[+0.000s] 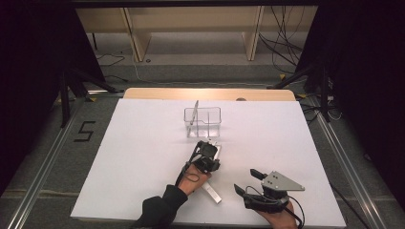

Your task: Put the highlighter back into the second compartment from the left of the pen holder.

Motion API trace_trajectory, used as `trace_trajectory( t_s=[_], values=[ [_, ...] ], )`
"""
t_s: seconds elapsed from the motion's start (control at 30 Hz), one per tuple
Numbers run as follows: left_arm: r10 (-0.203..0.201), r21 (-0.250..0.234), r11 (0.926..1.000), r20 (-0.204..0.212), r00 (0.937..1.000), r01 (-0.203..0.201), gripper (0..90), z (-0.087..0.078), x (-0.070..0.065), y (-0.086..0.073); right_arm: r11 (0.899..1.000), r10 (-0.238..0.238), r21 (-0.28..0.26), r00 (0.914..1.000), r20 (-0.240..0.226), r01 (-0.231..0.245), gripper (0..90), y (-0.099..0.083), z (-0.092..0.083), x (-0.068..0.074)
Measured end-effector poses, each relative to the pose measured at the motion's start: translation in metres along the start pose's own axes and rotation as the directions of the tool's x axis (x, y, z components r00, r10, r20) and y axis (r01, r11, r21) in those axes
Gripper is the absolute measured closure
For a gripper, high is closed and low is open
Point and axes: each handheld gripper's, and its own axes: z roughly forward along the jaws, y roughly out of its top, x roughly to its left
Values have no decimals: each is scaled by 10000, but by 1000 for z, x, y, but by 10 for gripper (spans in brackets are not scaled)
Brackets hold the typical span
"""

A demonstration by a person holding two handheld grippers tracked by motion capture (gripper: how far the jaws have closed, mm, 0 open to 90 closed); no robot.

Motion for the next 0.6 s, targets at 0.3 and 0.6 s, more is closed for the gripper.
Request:
trace_trajectory(
  t_s=[0.3,0.6],
  values=[
    [-137,11,9999,136,9998,137,777,0,3,1,10000,-4,0,10000,-12,4,245,0,0,0],
    [-124,-351,9993,505,9986,141,779,-4,8,4,10000,41,-41,10000,14,-41,245,0,0,0]
  ],
)
